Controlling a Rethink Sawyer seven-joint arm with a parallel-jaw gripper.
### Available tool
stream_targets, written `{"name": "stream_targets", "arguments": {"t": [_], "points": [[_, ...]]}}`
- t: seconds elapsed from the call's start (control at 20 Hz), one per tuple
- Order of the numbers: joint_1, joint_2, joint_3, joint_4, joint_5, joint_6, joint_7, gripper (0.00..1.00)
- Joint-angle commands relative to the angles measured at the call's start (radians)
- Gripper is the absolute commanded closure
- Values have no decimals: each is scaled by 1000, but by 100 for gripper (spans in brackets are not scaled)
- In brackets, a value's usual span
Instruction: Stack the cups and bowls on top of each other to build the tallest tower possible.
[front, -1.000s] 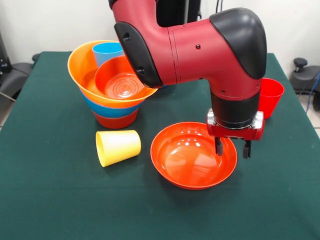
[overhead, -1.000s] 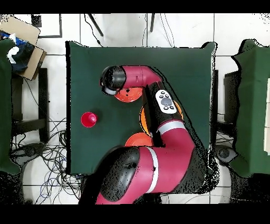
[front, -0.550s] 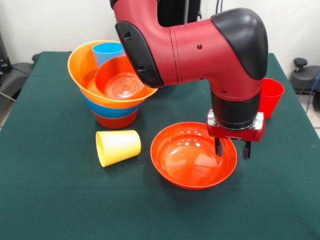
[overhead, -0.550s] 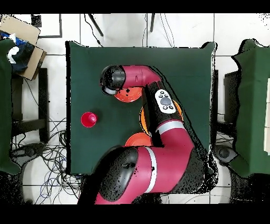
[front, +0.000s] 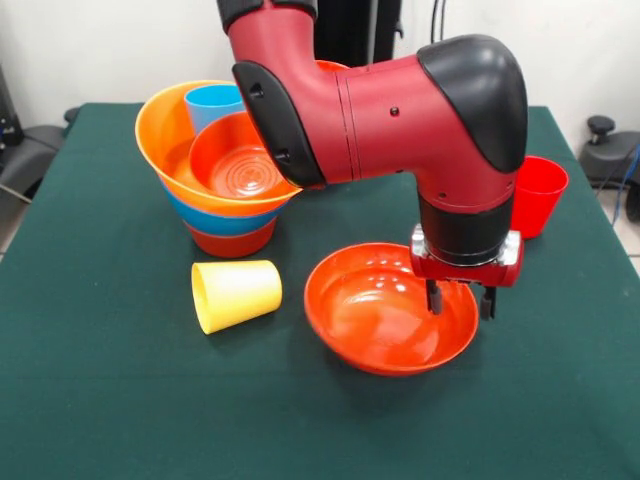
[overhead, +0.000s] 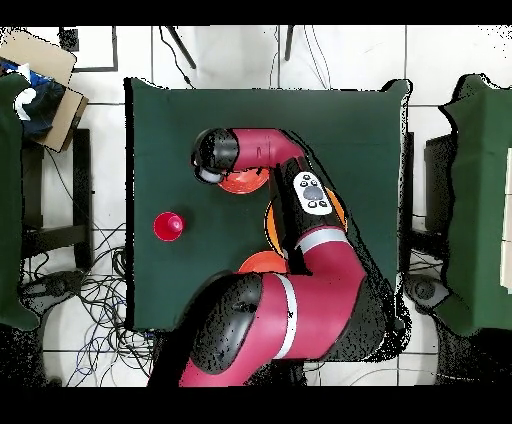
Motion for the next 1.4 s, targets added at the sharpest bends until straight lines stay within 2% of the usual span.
{"name": "stream_targets", "arguments": {"t": [0.05,0.45,0.5,0.8,1.0,1.4], "points": [[5,68,-11,-56,-82,-87,-87,0],[14,63,-20,-67,-96,-98,-89,0],[14,61,-21,-64,-98,-106,-85,100],[24,53,-37,-54,-100,-135,-60,100],[23,40,-39,-41,-79,-120,-56,100],[25,-165,-76,147,-30,-49,14,100]]}}
